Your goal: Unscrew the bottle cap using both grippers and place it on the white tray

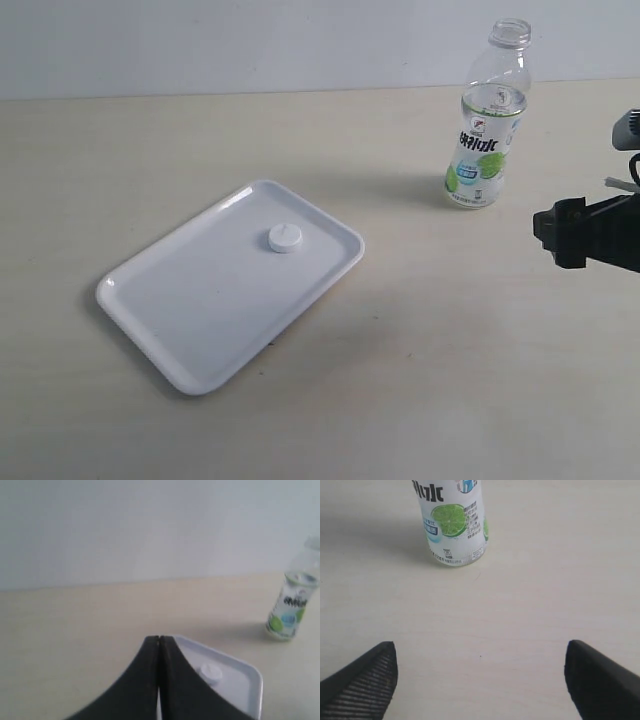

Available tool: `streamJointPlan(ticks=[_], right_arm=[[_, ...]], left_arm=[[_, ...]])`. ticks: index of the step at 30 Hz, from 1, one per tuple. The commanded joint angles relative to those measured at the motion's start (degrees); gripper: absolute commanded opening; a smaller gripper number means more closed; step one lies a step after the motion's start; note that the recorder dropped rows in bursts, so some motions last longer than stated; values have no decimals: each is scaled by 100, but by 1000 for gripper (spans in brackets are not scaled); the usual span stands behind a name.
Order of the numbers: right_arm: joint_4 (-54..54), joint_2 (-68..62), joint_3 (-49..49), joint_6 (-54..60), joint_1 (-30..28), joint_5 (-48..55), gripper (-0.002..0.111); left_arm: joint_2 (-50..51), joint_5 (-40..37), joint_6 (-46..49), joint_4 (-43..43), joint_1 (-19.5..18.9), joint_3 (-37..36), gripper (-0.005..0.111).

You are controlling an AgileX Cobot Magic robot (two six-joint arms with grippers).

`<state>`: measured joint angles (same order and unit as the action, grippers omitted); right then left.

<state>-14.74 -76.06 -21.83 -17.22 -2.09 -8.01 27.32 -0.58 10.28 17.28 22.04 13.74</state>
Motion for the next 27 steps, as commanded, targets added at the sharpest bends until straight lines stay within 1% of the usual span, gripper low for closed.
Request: streamJointPlan(ticks=[1,3,6,12,18,20,22,25,27], right_arm=[[-31,36,17,1,13,-74,85],[-31,36,17,1,13,-74,85],[-31,36,17,1,13,-74,85],[-19,36,17,1,13,-45,85],[-19,36,17,1,13,-45,85],[-19,36,17,1,13,-45,85],[-19,36,17,1,13,-45,85],[-19,36,17,1,13,-45,85],[-19,36,17,1,13,-45,85]], left_arm=[[-1206,-68,-1,93,-558,-464,0],[-1551,-68,-23,141,-755,-614,0],[-1849,-82,-37,153,-890,-741,0],[-1949,-109,11,108,-890,-782,0],[-2065,-123,-40,-216,-890,-932,0],[-2263,-282,-174,-506,-890,-993,0],[-2488,-467,-471,-1033,-944,-1060,0],[-2695,-871,-1122,-1865,-1107,-1053,0],[-2732,-1124,-1407,-2152,-1210,-1053,0]])
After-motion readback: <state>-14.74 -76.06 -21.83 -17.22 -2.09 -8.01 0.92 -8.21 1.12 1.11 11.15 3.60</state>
